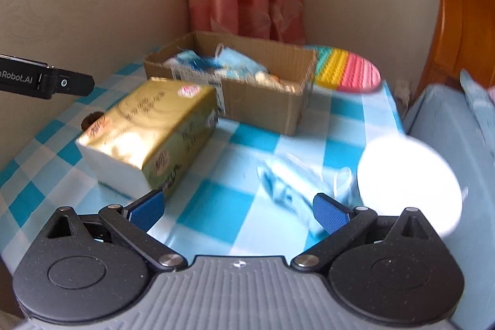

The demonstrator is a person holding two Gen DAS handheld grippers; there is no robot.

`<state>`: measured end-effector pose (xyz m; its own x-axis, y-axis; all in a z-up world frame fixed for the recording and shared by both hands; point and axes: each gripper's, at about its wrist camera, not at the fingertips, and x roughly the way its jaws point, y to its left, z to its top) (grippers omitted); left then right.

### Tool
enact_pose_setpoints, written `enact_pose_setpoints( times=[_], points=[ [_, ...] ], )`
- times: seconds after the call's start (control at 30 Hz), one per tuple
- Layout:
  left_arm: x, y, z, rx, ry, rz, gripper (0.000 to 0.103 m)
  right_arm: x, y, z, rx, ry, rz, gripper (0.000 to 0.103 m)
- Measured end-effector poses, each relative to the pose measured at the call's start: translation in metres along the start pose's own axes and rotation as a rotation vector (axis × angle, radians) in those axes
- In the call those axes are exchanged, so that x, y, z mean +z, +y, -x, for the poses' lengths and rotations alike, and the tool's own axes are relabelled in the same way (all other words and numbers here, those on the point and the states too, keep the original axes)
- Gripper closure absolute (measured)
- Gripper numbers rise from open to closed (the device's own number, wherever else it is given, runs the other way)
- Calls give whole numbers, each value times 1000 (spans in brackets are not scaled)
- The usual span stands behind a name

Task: Organize soft objects
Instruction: 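Move the right tool toward the folded blue mask while the left tool moves toward the brown rope ring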

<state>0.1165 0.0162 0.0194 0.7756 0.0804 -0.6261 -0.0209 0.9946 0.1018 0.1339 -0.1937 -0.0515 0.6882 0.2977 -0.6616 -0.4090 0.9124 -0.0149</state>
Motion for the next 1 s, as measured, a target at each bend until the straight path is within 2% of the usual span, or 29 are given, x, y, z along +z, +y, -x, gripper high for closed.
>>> enact_pose_setpoints(
  times=[0.23, 0.5, 0.77, 1.0],
  points=[
    [2, 11, 1, -6, -17, 38, 4, 23, -3, -25, -9, 20, 68, 0],
    [1, 17, -4, -6, -5, 62, 4, 34, -4, -52, -23, 121, 146, 0],
    [-2, 22, -6, -6, -2, 86, 4, 36, 4, -64, -16, 233, 165, 0],
    [-4, 26, 1, -13, -10, 92, 4, 35, 17, -53, 75, 320, 162, 0]
  ],
)
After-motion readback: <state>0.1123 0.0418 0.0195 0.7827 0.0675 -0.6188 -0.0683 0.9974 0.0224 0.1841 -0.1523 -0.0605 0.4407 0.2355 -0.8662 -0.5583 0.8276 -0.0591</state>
